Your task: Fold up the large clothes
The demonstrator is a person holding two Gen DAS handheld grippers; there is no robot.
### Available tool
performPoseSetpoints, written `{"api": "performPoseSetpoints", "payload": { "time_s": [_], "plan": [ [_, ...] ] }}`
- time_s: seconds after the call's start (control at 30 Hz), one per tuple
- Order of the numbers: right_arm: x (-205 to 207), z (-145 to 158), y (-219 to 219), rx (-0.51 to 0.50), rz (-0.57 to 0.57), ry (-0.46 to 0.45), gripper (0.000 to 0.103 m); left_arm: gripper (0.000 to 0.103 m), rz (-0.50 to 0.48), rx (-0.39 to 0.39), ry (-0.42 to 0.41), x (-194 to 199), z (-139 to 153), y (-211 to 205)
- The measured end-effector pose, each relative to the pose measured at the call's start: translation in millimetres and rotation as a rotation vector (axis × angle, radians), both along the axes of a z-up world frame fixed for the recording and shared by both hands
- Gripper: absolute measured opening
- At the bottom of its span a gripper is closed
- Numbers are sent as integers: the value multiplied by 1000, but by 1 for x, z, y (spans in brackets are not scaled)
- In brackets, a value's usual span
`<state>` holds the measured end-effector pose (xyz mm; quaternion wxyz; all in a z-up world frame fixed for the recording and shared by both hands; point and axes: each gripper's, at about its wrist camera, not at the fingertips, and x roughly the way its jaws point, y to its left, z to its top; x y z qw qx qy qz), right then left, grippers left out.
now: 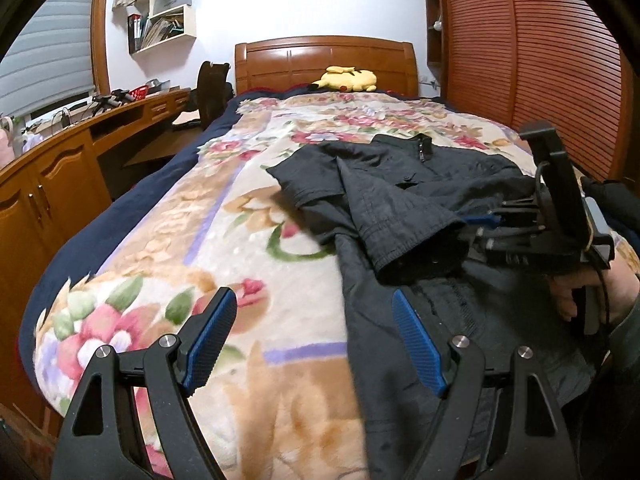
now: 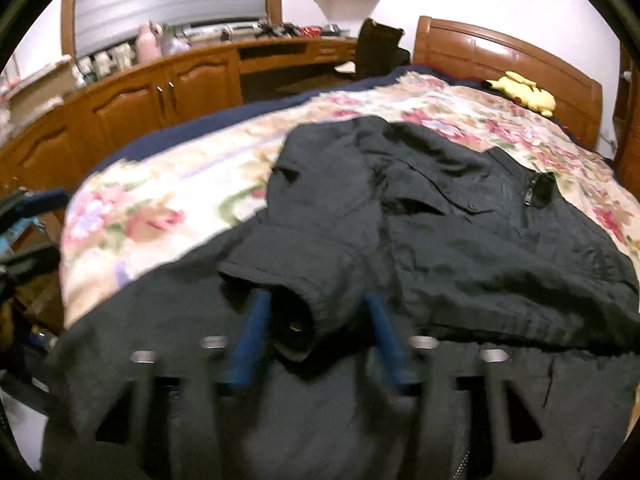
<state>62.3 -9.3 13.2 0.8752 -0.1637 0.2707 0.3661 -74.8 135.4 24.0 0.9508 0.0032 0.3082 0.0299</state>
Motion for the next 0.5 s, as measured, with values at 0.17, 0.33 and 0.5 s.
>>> {"api": "performPoseSetpoints", "payload": {
  "time_s": [0.17,0.33,0.5],
  "plan": [
    [3,17,-11,109,-10,-35,2,81,-7,-15,5,-2,-3,-3],
    [-7,43,-49,240,-40,-120,2,81,-40,-21,-8,4,-1,-19],
    [-10,63,-105,315,-105,-165,2,81,-82,-19,-25,17,4,-40]
  ]
}}
